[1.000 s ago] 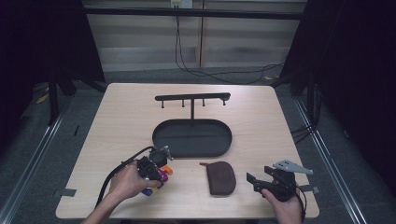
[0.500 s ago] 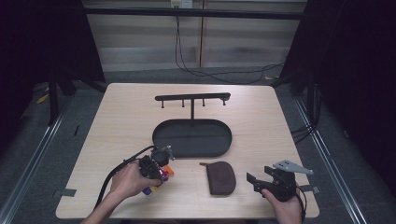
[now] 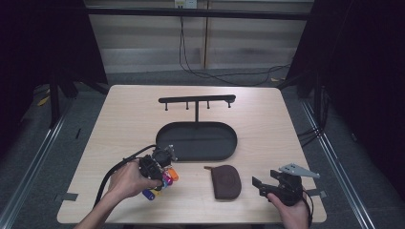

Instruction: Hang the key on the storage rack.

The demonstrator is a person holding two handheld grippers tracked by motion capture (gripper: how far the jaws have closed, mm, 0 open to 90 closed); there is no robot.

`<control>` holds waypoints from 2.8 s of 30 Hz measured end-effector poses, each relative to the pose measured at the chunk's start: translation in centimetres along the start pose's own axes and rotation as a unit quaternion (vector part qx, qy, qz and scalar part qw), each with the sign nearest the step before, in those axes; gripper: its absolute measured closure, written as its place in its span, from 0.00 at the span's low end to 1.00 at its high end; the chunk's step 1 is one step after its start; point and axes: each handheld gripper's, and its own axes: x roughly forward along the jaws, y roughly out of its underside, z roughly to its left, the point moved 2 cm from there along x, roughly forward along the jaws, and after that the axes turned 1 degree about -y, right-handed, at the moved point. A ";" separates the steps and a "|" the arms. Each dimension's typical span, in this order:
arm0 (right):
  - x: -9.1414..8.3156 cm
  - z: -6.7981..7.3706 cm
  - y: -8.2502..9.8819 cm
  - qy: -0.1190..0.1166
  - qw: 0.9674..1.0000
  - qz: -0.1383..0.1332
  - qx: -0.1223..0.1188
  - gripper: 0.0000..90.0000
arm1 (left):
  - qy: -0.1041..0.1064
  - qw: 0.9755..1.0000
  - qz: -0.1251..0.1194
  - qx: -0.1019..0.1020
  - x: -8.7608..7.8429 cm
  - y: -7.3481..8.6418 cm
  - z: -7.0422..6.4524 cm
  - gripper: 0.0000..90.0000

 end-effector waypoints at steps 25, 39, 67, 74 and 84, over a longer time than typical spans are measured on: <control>0.1 0.0 0.0 -0.001 1.000 0.001 -0.002 0.23 | -0.048 0.999 -0.013 -0.011 -6.8 0.3 1.7 0.98; 0.1 0.0 -0.1 0.000 1.000 0.000 -0.002 0.23 | -0.046 0.998 -0.027 -0.019 -9.1 0.3 2.0 0.98; 0.1 0.0 -0.1 -0.002 1.000 -0.003 -0.002 0.18 | -0.048 0.998 -0.043 -0.028 -15.2 -1.1 1.7 0.98; 0.1 0.0 -0.1 -0.001 1.000 -0.002 -0.002 0.18 | -0.046 0.998 -0.042 -0.029 -16.2 -1.9 1.5 0.98; 0.2 0.1 0.0 -0.005 1.000 0.003 -0.002 0.18 | -0.045 0.998 -0.044 -0.010 -17.8 -3.2 1.0 0.98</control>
